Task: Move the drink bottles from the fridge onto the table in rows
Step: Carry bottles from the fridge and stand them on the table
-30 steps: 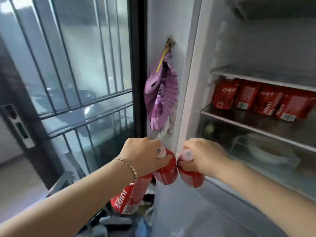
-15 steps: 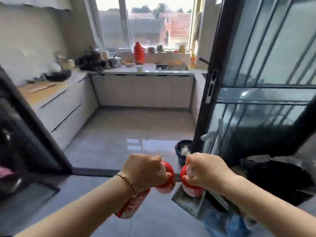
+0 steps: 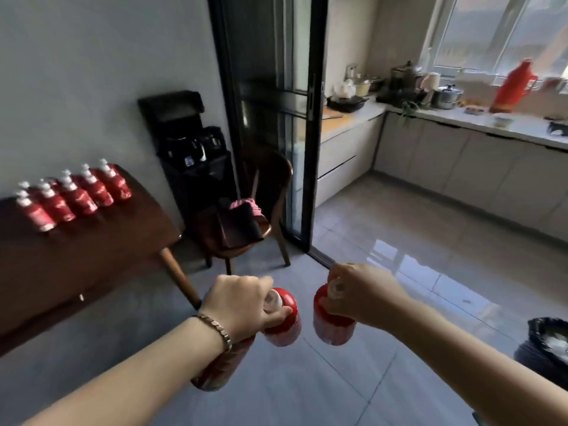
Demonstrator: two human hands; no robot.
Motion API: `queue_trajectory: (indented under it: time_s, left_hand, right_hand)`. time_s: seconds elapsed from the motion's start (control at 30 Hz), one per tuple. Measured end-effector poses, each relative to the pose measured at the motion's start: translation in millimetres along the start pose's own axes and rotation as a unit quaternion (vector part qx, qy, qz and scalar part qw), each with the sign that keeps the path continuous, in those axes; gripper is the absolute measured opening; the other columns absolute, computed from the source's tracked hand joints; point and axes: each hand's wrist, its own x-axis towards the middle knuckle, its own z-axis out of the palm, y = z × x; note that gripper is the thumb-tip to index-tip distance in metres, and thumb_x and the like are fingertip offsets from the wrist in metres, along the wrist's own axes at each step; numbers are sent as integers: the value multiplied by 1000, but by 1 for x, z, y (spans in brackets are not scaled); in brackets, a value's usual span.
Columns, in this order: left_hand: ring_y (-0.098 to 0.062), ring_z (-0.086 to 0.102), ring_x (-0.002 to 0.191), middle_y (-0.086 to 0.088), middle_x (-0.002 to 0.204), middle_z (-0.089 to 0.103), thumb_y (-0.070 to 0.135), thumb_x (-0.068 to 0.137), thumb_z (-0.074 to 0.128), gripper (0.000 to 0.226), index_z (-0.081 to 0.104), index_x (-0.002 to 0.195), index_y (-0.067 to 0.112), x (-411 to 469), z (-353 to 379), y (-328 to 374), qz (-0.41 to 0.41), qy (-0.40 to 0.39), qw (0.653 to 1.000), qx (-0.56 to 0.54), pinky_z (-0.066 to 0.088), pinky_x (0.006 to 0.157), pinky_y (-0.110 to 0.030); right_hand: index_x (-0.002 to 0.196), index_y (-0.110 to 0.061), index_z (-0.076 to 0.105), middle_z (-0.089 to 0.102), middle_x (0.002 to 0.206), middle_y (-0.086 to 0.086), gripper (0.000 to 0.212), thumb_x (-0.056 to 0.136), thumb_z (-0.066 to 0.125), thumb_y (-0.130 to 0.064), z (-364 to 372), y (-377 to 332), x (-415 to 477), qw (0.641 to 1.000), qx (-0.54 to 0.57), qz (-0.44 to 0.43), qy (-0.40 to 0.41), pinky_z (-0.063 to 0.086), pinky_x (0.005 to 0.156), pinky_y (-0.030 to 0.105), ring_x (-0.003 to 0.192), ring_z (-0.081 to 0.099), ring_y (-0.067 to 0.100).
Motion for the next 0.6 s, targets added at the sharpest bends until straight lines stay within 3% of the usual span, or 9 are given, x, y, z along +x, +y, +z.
queue_trajectory:
  time_s: [0.1,0.27,0.47,0.6]
  left_hand:
    - [-19,63,86,3,89,67,75,75,35,47,34,78,28,-28,6,-73,-61,-12,998,-3,27,57,-28]
    - [-21,63,86,0,86,67,73,75,40,48,35,73,25,-56,21,-173,-177,-31,983,-30,26,59,-27]
    - [-21,64,85,4,87,68,72,75,41,46,35,73,26,-57,47,-276,-283,-38,958,-17,27,58,-27]
    - [-18,57,68,7,74,61,71,76,40,45,34,71,27,-38,57,-345,-358,-31,933,-24,25,52,-26]
  right_hand:
    - [106,-21,58,66,101,1,33,82,57,-44,17,-72,50,999,9,-48,-12,53,67,29,89,63,21]
    - [96,-22,56,64,95,-2,31,80,54,-49,37,-171,130,990,7,-136,-31,43,61,28,82,60,22]
    - [92,-23,53,61,92,-4,31,79,55,-51,60,-258,238,974,9,-224,-43,45,65,28,86,62,21]
    - [96,-24,53,62,98,-5,33,79,56,-53,65,-309,318,952,-18,-300,-54,41,64,28,87,62,20]
